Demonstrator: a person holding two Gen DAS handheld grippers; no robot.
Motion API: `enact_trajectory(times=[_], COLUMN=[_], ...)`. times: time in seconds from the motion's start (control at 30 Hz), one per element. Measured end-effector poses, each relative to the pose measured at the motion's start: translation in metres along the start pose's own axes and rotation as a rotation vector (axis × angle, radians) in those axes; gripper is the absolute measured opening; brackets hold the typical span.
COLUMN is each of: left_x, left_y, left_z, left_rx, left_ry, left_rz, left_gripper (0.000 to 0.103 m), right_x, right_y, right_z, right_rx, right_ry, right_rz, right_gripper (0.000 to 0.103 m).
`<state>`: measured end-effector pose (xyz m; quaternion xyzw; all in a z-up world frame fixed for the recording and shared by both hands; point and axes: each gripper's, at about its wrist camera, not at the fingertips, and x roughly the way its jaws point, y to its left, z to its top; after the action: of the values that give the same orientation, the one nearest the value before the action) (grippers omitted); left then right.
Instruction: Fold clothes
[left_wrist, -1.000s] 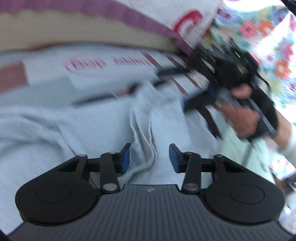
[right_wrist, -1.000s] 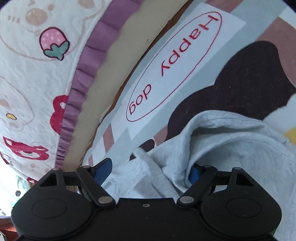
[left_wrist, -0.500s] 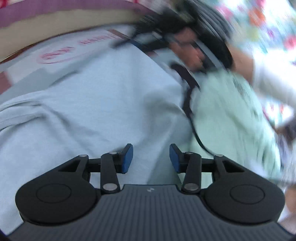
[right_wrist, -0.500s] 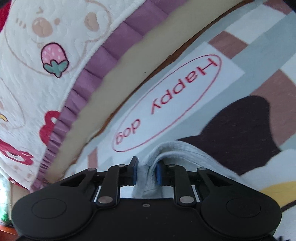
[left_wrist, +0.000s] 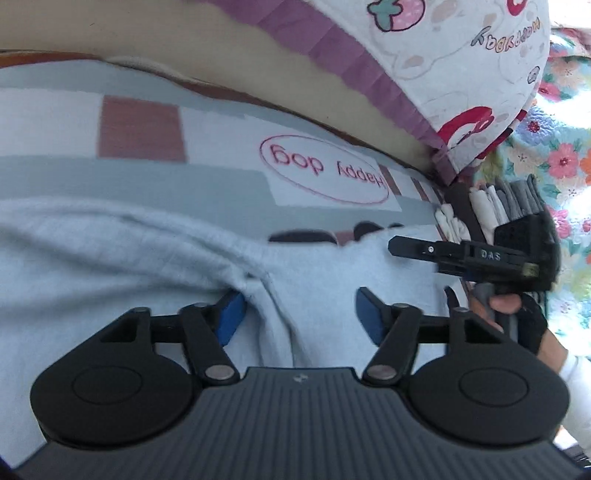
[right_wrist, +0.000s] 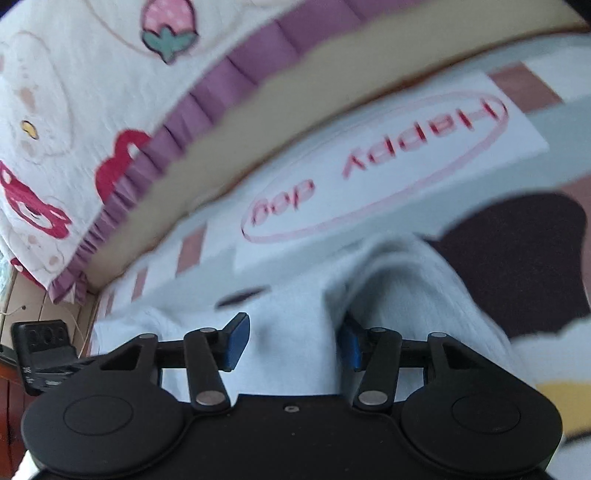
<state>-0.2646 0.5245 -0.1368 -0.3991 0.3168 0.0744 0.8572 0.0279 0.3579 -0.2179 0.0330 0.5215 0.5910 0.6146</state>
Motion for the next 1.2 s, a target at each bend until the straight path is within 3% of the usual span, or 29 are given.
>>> enact_trajectory(times=[0.03, 0.07, 0.17, 0.23, 0.37, 0.57, 0.77, 0.8, 0.87, 0.9, 0.93, 1.0, 1.07, 1.2], left_x=[0.003, 0.006, -0.006, -0.001, 0.016, 0.011, 0.014, 0.014, 0.015, 0.016, 0.016, 0.016, 0.017, 0.017], left_y=[-0.004, -0.007, -0.016, -0.013, -0.016, -0.011, 0.007, 0.008, 0.008, 0.008, 0.008, 0.007, 0.009, 0.01], left_z=[0.004, 0.008, 0.022, 0.026, 0.014, 0.016, 0.023, 0.024, 0.024, 0.024, 0.024, 0.025, 0.026, 0.029], left_rx=[0.028, 0.058, 0.121, 0.106, 0.22, 0.254, 0.12, 0.11, 0.109, 0.107, 0.1, 0.096, 0.091, 0.083], left_ry=[0.009, 0.016, -0.093, -0.093, -0.083, -0.113, -0.104, -0.1, -0.099, -0.099, -0.097, -0.093, -0.091, -0.081], left_rz=[0.031, 0.062, 0.079, 0.083, 0.183, 0.192, 0.145, 0.141, 0.142, 0.143, 0.143, 0.143, 0.139, 0.137], left_gripper=[0.008, 0.007, 0.006, 0.006, 0.006, 0.007, 0.008, 0.008, 0.008, 0.008, 0.008, 0.009, 0.009, 0.01], right_x=[-0.001, -0.005, -0.016, -0.019, -0.004, 0.004, -0.017, -0.021, -0.029, -0.034, -0.039, -0.045, -0.035, 0.013], right_y=[0.003, 0.004, 0.006, 0.008, 0.011, -0.001, -0.023, -0.017, 0.003, 0.016, 0.028, 0.055, 0.081, 0.117], right_z=[0.001, 0.002, 0.007, 0.009, 0.017, 0.016, 0.013, 0.011, 0.006, 0.002, -0.003, -0.016, -0.03, -0.067], right_rx=[-0.035, -0.049, -0.088, -0.114, -0.126, -0.07, 0.03, 0.005, -0.083, -0.13, -0.175, -0.263, -0.368, -0.594], right_ry=[-0.03, -0.065, -0.124, -0.128, -0.078, -0.078, -0.114, -0.114, -0.128, -0.139, -0.148, -0.143, -0.08, 0.139], right_rz=[0.02, 0.032, 0.024, 0.003, -0.067, -0.114, -0.168, -0.201, -0.313, -0.368, -0.38, -0.3, -0.248, -0.297], right_gripper=[0.019, 0.017, 0.014, 0.013, 0.013, 0.011, 0.013, 0.014, 0.03, 0.03, 0.03, 0.03, 0.037, 0.038])
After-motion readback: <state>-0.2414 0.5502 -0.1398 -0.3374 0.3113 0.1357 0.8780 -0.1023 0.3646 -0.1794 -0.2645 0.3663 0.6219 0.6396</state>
